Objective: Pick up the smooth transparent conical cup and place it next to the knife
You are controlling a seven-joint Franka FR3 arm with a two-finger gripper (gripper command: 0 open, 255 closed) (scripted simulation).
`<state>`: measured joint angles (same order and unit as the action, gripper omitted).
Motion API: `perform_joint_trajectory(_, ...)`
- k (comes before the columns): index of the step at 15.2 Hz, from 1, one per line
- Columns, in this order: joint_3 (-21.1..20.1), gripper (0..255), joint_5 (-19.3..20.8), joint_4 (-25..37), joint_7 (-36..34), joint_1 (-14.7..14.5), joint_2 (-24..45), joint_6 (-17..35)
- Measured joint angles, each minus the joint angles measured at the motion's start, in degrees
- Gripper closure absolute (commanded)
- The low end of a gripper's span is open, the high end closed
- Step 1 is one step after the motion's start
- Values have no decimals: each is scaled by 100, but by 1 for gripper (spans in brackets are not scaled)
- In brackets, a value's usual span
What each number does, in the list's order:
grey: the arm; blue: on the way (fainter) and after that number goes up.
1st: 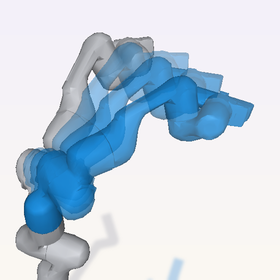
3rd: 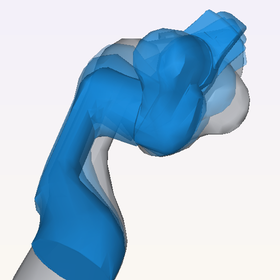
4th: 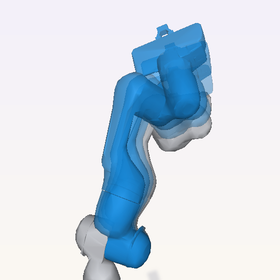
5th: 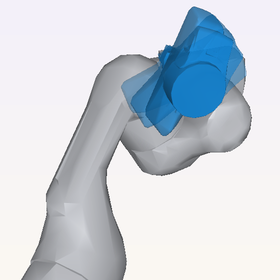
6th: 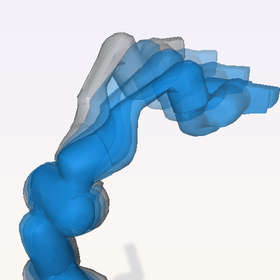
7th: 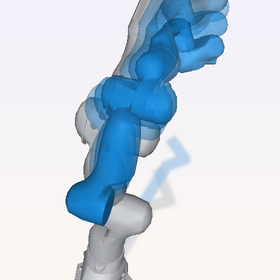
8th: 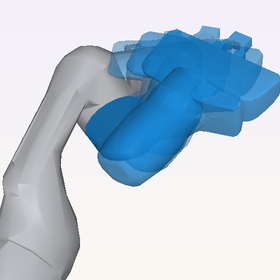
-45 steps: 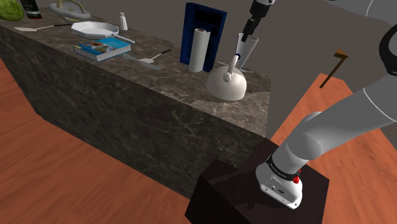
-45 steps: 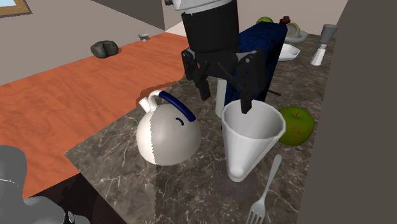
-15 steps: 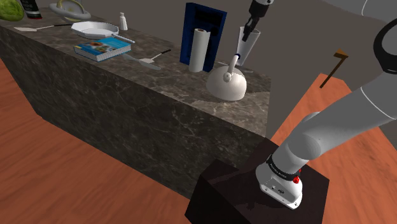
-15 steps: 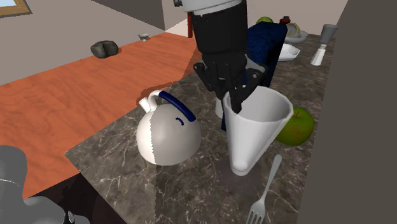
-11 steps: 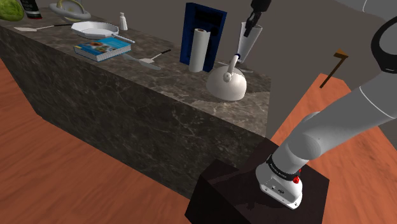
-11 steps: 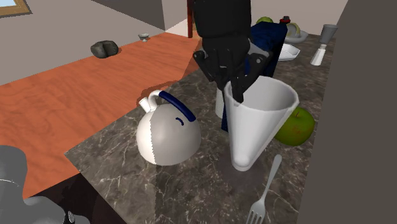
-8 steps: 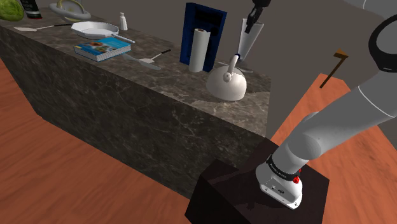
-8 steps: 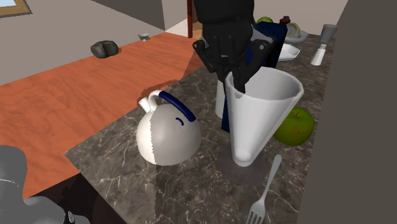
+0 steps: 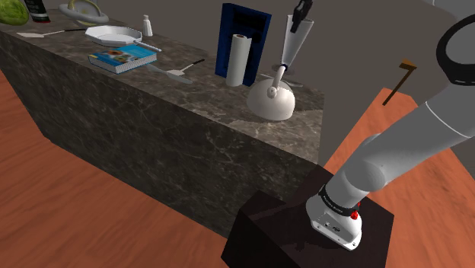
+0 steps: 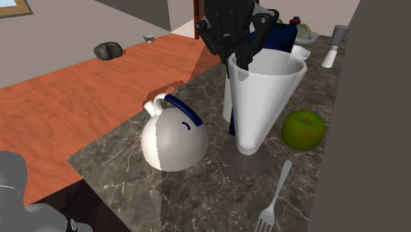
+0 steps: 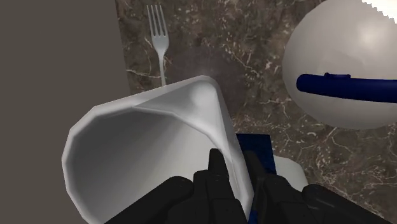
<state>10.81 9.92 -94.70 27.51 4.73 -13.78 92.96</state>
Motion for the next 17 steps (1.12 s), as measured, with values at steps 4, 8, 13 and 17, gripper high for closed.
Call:
perform_joint_trajectory(4,-371,255,18,91,-546,-198,50,-132)
perform_joint_trajectory(8,-716,255,39,248,-1090,-394,205,-213)
perform_joint_trajectory(13,-1127,255,74,734,-1737,-657,584,-425)
perform_joint_trajectory(17,-1456,255,134,1195,-2266,-899,985,-601)
